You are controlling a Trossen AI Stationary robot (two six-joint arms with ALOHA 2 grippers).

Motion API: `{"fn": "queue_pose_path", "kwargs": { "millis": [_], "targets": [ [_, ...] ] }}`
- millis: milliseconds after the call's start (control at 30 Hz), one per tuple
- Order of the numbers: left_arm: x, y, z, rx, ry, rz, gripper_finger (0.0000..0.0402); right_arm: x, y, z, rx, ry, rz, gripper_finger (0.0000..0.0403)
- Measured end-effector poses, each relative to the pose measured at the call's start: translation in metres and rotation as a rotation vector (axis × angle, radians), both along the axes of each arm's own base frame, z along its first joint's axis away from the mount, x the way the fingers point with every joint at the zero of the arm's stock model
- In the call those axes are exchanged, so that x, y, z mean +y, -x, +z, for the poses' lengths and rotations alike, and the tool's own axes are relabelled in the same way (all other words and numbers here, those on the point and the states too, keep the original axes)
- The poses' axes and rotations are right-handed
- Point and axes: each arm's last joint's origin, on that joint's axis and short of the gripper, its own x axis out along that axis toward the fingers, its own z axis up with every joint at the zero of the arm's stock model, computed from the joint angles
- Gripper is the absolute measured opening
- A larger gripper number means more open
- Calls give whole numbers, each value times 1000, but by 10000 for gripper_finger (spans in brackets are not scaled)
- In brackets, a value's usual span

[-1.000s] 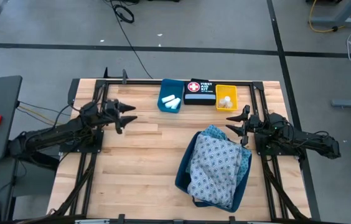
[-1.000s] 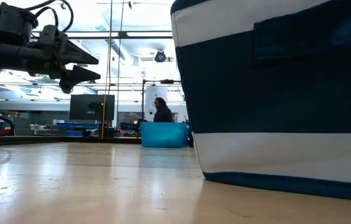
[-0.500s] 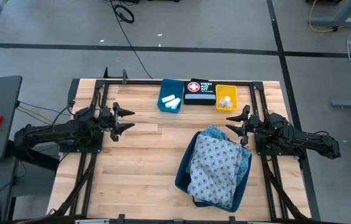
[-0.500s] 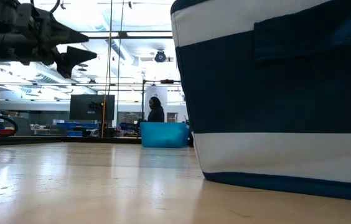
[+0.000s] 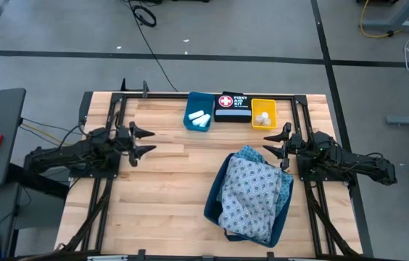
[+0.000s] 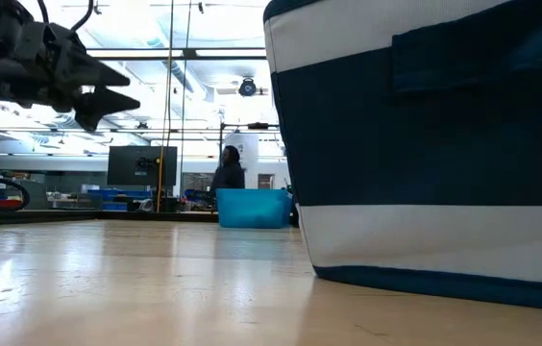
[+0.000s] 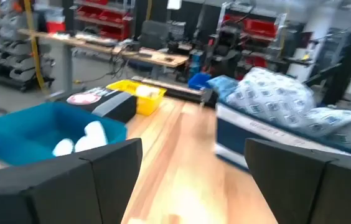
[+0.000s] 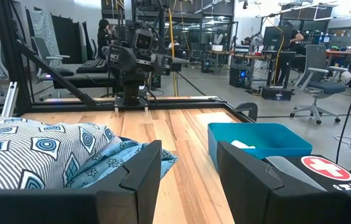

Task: Pick & place medical supplies in basket/bin
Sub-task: Return to Home Position

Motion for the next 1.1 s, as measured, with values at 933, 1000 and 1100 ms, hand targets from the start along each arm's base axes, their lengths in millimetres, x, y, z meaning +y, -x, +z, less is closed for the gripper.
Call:
{"fn": "queue_pose_path", "kwargs": {
  "millis": [933,1000,1100],
  "targets": [
    [-1,2,-2,15,-12,-7,287,0,0,0,0,0,0,162],
    [-1,2,-2,15,-12,-7,287,0,0,0,0,0,0,162],
    [-1,2,-2,15,-11,-7,287,0,0,0,0,0,0,162]
  ]
}}
